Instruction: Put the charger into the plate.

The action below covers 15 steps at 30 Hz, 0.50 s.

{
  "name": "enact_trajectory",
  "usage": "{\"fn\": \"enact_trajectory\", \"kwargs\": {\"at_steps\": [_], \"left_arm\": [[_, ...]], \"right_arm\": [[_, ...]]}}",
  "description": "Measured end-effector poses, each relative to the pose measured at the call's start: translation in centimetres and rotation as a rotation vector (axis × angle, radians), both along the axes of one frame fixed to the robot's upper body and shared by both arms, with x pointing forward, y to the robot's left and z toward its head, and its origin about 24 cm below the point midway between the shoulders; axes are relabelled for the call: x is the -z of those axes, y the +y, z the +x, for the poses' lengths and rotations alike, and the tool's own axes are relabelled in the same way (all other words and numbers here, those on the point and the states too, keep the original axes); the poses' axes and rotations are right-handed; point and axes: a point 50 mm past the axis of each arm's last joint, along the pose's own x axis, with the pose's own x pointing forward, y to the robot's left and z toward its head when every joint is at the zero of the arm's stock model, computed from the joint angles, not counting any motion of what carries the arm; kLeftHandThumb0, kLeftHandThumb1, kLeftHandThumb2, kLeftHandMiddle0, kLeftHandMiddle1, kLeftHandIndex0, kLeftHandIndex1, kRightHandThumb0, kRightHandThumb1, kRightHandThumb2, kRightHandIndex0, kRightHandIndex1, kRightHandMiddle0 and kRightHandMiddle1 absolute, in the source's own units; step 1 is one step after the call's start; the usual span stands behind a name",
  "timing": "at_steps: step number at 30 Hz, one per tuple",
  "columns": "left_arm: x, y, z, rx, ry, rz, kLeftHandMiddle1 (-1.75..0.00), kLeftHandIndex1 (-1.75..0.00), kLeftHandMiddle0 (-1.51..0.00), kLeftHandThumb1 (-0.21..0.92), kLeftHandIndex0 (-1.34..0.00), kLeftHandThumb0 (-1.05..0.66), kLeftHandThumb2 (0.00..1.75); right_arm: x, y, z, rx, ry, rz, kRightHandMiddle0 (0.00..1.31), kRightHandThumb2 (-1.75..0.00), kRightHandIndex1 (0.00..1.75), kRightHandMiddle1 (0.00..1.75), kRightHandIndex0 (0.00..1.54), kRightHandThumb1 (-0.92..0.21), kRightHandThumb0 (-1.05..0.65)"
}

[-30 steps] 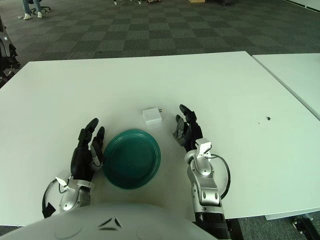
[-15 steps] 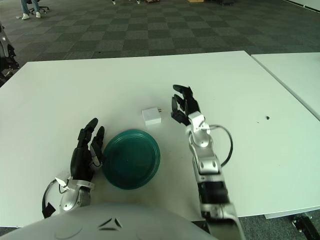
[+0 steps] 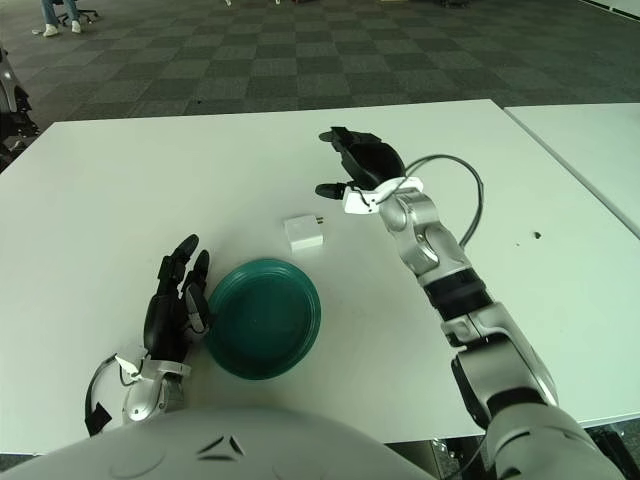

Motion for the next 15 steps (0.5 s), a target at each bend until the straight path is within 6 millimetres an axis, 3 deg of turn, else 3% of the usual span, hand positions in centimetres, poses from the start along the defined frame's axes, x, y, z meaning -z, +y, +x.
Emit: {"fn": "enact_trajectory", "kwargs": {"at_steps": [15], "left_arm": [[0.0,-0.1,0.0,0.000,-0.003,-0.010,-0.02,-0.78,-0.36,0.92,0.00,-1.05,0.95]], "right_arm": [[0.3,2.7,0.1,-0.126,0.033,-0.209,0.00,-0.65,0.00,0.22,0.05,-0.92,-0.92]]}}
